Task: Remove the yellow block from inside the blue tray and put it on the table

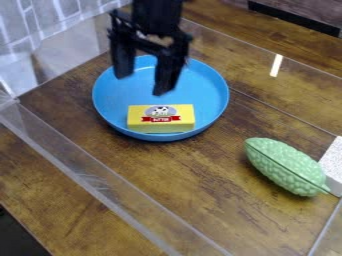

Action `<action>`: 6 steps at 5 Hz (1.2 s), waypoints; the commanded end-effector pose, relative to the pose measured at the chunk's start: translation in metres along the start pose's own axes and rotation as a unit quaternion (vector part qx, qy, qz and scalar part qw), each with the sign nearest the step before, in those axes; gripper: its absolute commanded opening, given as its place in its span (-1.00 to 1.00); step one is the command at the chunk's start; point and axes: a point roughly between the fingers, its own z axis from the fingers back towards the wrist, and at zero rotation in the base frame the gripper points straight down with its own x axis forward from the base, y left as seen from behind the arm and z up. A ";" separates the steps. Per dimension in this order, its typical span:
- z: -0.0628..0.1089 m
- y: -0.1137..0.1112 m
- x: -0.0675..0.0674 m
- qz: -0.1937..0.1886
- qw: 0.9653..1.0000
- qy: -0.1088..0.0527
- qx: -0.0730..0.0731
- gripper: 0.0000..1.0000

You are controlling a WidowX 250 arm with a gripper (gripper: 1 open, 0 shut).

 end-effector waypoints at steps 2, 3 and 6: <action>-0.005 -0.022 0.022 -0.114 0.993 -0.022 0.029 1.00; 0.005 -0.015 0.025 -0.126 0.991 -0.027 0.032 1.00; 0.004 -0.012 0.033 -0.169 0.984 -0.037 0.035 1.00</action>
